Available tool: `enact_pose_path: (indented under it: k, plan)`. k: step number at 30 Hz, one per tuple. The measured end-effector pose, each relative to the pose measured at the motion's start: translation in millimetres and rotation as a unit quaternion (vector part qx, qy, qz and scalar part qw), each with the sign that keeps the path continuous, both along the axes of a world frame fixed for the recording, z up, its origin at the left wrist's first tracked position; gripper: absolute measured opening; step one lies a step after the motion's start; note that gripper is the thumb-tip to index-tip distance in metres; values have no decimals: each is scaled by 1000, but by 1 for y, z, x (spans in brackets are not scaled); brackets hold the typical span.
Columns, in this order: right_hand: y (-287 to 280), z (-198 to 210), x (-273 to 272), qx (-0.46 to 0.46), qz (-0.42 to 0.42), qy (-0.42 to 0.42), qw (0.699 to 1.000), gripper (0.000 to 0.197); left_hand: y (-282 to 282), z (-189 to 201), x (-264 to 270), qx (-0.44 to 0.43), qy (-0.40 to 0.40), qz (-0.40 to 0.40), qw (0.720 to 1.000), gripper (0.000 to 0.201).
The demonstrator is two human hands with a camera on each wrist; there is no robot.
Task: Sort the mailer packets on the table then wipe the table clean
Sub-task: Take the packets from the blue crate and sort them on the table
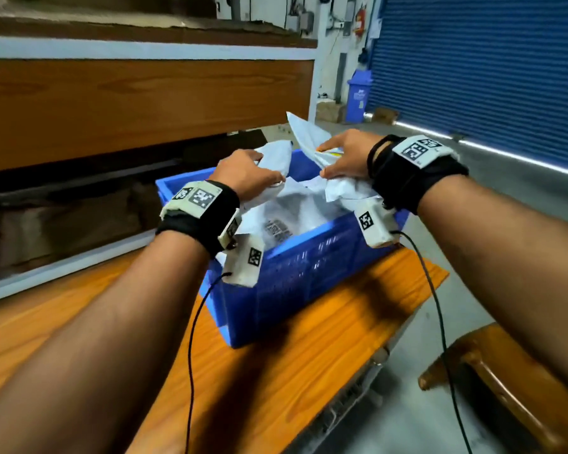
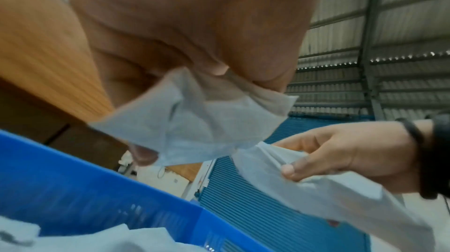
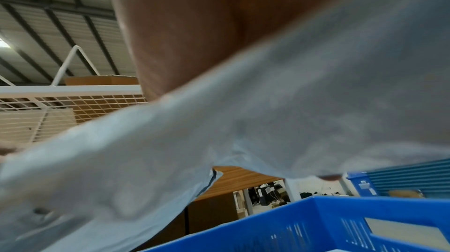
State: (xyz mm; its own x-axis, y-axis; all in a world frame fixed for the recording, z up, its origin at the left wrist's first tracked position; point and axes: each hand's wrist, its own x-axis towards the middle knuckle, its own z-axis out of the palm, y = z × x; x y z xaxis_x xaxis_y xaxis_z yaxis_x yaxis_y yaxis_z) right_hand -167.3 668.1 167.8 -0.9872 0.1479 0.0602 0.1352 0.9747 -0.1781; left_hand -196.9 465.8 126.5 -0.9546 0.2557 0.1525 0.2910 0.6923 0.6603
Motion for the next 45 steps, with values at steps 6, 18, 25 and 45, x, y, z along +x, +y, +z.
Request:
enact_pose_path:
  k: [6, 18, 25, 45]
  plan:
    - [51, 2, -69, 69, 12, -75, 995, 57, 46, 14, -59, -85, -22, -39, 995, 41]
    - [87, -22, -165, 138, 127, -159, 969, 47, 110, -7, -92, -232, -34, 15, 972, 35]
    - [100, -50, -180, 218, 226, -218, 924, 45, 153, -51, -88, -314, -94, 10, 945, 50]
    - [136, -60, -154, 241, 239, -371, 864, 53, 125, -69, -119, -221, -113, -54, 967, 43]
